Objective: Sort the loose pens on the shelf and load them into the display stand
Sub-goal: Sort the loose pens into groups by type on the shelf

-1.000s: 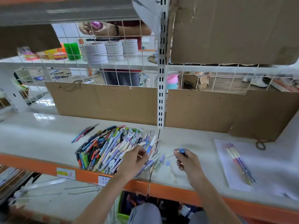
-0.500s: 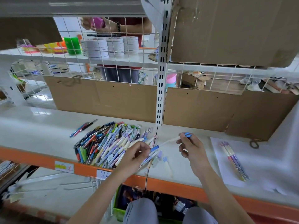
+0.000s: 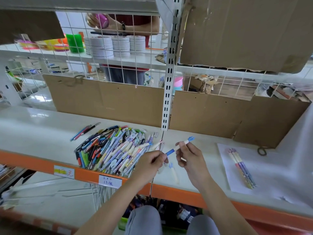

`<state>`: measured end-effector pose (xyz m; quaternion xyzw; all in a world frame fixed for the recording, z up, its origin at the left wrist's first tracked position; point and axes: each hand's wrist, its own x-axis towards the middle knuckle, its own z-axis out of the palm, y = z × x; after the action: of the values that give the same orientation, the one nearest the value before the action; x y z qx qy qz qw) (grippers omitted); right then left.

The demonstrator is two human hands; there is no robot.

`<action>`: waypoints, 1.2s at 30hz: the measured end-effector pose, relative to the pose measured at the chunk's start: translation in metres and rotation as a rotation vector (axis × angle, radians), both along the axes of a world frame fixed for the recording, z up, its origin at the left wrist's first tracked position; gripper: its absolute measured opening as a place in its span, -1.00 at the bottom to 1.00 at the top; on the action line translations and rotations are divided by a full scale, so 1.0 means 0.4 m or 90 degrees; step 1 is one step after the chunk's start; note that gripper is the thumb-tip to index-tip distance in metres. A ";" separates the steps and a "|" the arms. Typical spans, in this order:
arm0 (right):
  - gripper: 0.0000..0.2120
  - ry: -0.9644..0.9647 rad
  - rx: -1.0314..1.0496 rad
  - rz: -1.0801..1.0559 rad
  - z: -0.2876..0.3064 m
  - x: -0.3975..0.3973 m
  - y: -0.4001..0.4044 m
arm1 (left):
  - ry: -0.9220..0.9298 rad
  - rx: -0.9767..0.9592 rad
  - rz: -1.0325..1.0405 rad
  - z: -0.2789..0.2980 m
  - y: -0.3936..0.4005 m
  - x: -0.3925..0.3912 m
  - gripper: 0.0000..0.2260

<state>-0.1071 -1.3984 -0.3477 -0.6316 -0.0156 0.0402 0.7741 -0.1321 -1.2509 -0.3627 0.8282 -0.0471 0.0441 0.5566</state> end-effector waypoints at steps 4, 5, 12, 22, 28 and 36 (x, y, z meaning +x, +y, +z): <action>-0.76 0.034 -0.027 -0.051 -0.010 0.015 0.009 | -0.132 0.082 0.083 -0.035 -0.043 0.004 -0.82; -0.76 0.048 -0.043 -0.057 -0.017 0.019 0.008 | -0.180 0.117 0.103 -0.051 -0.050 0.002 -0.82; -0.77 0.165 -0.092 -0.044 -0.084 0.009 -0.028 | -0.260 0.300 0.096 -0.150 -0.077 0.012 -0.76; -0.80 0.047 -0.563 -0.063 -0.083 0.073 -0.190 | -0.104 0.422 -0.048 -0.156 -0.117 0.035 -0.81; -0.73 0.058 -0.937 -0.135 -0.122 0.109 -0.346 | -0.092 0.426 -0.074 -0.167 -0.106 0.046 -0.78; -0.74 0.073 -1.029 -0.143 -0.159 0.115 -0.395 | -0.098 0.426 -0.084 -0.174 -0.097 0.043 -0.79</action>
<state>-0.0612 -1.5565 -0.4114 -0.9895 0.1213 -0.0060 0.0790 -0.1148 -1.2895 -0.4324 0.9543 -0.1543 0.0523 0.2505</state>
